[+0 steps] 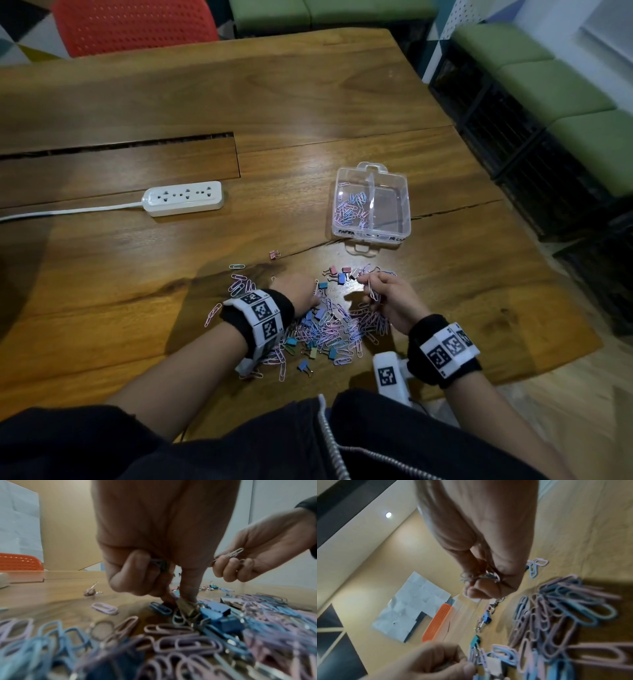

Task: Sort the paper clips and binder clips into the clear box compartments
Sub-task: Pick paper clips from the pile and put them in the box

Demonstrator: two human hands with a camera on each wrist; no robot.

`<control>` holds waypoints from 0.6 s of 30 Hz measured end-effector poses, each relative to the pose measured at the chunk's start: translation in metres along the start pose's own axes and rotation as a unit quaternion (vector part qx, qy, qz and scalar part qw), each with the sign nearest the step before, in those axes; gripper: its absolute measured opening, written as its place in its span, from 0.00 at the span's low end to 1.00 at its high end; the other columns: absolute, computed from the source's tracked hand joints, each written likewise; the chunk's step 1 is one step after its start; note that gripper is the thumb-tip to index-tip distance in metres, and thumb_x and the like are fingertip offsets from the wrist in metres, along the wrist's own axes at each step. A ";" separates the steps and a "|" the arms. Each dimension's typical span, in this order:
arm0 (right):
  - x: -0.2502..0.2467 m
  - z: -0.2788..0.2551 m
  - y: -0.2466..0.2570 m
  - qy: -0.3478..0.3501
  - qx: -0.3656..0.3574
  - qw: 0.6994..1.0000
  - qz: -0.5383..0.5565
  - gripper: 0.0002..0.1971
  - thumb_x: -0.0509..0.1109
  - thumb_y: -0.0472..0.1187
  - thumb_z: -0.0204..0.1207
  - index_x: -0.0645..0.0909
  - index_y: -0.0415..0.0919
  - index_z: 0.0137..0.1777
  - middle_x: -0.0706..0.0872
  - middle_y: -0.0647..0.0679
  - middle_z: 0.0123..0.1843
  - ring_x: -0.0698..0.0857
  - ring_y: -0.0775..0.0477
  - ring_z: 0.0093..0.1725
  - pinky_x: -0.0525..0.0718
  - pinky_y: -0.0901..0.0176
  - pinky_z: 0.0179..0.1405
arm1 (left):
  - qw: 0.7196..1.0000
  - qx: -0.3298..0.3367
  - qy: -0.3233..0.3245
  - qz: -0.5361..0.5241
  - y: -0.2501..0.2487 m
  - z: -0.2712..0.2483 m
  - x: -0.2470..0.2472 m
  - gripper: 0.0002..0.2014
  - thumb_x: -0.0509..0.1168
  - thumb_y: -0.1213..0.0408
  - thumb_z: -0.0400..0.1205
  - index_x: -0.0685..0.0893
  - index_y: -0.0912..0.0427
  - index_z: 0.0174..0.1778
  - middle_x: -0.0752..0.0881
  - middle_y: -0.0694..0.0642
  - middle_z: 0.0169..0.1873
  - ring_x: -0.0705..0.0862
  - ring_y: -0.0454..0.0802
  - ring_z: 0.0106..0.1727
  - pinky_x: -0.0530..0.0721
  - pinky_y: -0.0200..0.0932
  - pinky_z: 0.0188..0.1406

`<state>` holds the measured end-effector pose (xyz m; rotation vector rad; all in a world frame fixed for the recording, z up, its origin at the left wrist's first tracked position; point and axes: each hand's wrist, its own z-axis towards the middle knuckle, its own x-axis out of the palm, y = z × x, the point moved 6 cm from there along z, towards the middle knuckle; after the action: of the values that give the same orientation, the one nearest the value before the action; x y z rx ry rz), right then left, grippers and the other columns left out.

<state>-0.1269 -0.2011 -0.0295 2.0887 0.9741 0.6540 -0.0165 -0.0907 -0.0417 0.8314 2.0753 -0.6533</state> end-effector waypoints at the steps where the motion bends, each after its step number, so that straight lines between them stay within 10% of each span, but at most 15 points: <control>1: 0.002 0.001 0.000 0.010 0.014 1.000 0.027 0.13 0.50 0.33 0.83 0.76 0.34 0.43 0.75 0.45 0.34 0.75 0.51 0.31 0.73 0.66 0.29 | 1.000 0.010 0.005 -0.014 0.001 0.000 0.002 0.20 0.55 0.52 0.84 0.80 0.67 0.53 0.84 0.61 0.52 0.83 0.57 0.54 0.81 0.47 0.50; 5: 0.011 0.008 -0.001 0.038 0.028 0.997 0.059 0.12 0.54 0.41 0.82 0.74 0.39 0.39 0.77 0.47 0.32 0.76 0.54 0.28 0.76 0.68 0.24 | 0.988 0.036 0.030 -0.144 0.008 -0.002 0.003 0.14 0.52 0.54 0.86 0.76 0.61 0.48 0.79 0.56 0.41 0.76 0.51 0.43 0.75 0.42 0.42; 8: 0.016 0.013 -0.001 0.004 0.003 0.994 -0.113 0.13 0.64 0.43 0.77 0.71 0.43 0.31 0.75 0.51 0.29 0.72 0.56 0.26 0.71 0.68 0.26 | 0.952 0.042 0.037 -0.301 0.015 -0.002 -0.003 0.11 0.51 0.58 0.86 0.73 0.58 0.45 0.74 0.50 0.36 0.74 0.47 0.39 0.71 0.35 0.34; 14: 0.034 0.013 -0.003 -0.091 -0.053 0.864 -0.491 0.14 0.73 0.50 0.69 0.73 0.43 0.37 0.76 0.52 0.33 0.74 0.57 0.31 0.67 0.66 0.25 | 0.686 -0.026 0.062 -0.724 0.031 -0.002 -0.003 0.10 0.53 0.70 0.81 0.71 0.61 0.33 0.75 0.55 0.28 0.70 0.40 0.15 0.65 0.29 0.09; 18: 0.046 0.016 -0.006 -0.080 -0.055 0.839 -0.536 0.09 0.72 0.43 0.71 0.83 0.35 0.44 0.84 0.45 0.43 0.83 0.48 0.43 0.78 0.61 0.39 | 0.659 -0.048 0.011 -0.751 0.032 -0.001 -0.007 0.09 0.55 0.77 0.77 0.71 0.61 0.33 0.79 0.58 0.31 0.74 0.41 0.17 0.70 0.30 0.09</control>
<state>-0.0917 -0.1675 -0.0374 1.1490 1.7040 -0.0628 0.0103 -0.0718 -0.0408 -1.2447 2.4086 -1.2703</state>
